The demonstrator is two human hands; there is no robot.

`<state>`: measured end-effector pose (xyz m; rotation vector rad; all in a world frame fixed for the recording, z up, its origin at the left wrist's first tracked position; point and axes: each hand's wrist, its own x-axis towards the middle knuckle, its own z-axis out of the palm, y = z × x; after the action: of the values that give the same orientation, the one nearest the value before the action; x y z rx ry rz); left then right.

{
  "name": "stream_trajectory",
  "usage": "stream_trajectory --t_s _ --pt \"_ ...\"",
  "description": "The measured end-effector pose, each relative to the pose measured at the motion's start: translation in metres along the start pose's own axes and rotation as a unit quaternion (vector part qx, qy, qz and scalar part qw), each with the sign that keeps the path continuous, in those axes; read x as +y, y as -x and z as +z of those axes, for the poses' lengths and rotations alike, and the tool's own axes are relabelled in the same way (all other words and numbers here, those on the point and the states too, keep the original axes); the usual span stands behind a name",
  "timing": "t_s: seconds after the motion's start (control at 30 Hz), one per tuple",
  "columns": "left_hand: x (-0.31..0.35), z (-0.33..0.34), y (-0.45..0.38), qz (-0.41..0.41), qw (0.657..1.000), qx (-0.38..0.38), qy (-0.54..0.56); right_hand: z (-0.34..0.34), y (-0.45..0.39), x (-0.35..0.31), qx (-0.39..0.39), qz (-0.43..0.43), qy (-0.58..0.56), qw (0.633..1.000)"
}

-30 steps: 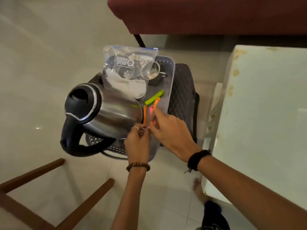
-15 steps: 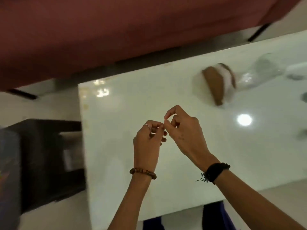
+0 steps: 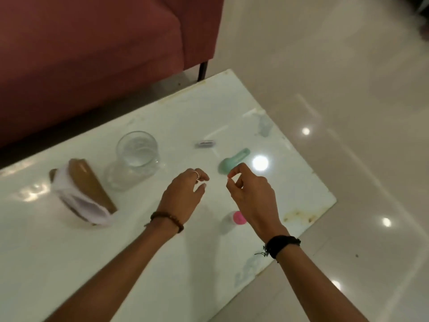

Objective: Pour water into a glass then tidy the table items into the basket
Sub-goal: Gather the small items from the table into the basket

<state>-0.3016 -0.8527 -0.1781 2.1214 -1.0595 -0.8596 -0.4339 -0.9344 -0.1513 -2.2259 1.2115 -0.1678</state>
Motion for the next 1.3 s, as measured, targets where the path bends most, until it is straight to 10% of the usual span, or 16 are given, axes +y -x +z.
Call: stream_trajectory --t_s 0.43,0.63,1.0,1.3 --pt "-0.019 0.039 -0.111 0.044 0.928 0.018 -0.368 0.028 -0.038 0.086 -0.064 0.017 0.147 0.987" --pt "-0.025 0.035 -0.067 -0.05 0.994 0.084 -0.056 0.033 -0.035 0.083 -0.018 0.021 0.162 0.986" --pt "-0.067 0.021 -0.002 -0.158 0.972 0.102 0.141 0.031 -0.05 0.1 -0.1 0.201 -0.05 0.973" --pt "-0.059 0.031 0.025 -0.234 0.935 0.066 0.259 0.024 -0.025 0.054 -0.094 0.081 0.057 0.991"
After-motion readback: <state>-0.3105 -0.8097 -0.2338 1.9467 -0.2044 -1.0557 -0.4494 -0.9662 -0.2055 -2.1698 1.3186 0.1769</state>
